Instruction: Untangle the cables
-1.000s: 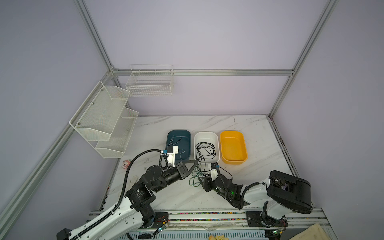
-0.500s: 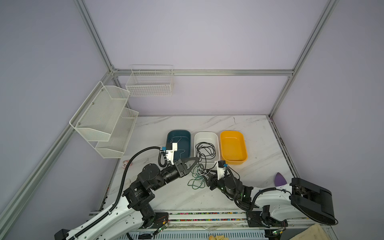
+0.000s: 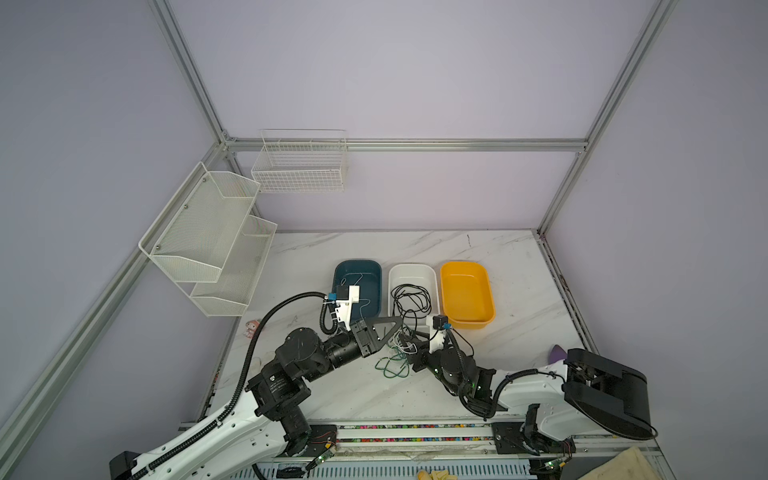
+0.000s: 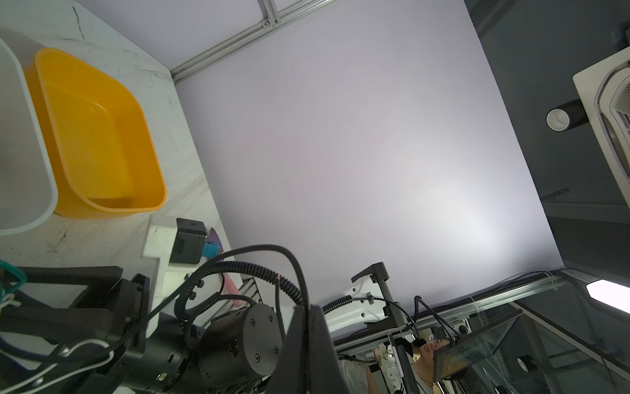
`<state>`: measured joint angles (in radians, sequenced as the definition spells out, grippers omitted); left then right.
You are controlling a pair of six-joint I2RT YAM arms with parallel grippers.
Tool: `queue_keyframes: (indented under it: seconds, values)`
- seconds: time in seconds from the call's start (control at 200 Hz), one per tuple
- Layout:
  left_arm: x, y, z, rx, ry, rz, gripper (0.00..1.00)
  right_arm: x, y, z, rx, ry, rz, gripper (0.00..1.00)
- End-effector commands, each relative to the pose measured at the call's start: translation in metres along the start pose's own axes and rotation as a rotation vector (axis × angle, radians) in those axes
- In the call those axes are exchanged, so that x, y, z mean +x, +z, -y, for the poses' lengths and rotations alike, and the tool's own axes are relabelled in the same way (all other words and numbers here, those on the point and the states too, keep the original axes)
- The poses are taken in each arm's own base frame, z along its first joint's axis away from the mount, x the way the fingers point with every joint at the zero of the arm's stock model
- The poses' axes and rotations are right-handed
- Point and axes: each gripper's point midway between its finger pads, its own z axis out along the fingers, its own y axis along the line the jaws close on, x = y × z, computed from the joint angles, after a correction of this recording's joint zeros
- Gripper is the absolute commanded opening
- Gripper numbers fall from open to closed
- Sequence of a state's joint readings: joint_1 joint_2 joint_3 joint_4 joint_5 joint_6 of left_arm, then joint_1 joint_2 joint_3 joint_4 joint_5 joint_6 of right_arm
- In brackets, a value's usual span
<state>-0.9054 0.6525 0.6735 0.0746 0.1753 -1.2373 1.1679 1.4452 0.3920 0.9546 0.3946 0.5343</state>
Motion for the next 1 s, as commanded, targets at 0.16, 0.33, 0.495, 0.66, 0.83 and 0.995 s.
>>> queue_keyframes:
  seconds: [0.16, 0.33, 0.495, 0.66, 0.83, 0.995]
  values:
    - [-0.025, -0.018, 0.067, 0.155, 0.058, 0.083, 0.00, -0.001, 0.002, -0.001, 0.003, 0.018, 0.023, 0.12]
    - [-0.036, -0.033, 0.089, 0.146, 0.135, 0.117, 0.00, 0.012, -0.004, 0.010, 0.018, 0.029, -0.019, 0.01]
    - [-0.046, -0.039, 0.122, 0.171, 0.201, 0.125, 0.00, 0.030, -0.008, 0.023, 0.042, 0.040, -0.070, 0.00]
    - [-0.057, -0.043, 0.153, 0.183, 0.277, 0.131, 0.00, 0.046, -0.015, 0.036, 0.069, 0.062, -0.115, 0.05]
    - [-0.057, -0.036, 0.157, 0.173, 0.299, 0.115, 0.00, 0.041, -0.027, 0.036, 0.038, 0.072, -0.105, 0.17]
    - [-0.046, -0.022, 0.112, 0.086, 0.249, 0.089, 0.00, 0.023, -0.035, 0.027, 0.013, 0.064, -0.077, 0.07]
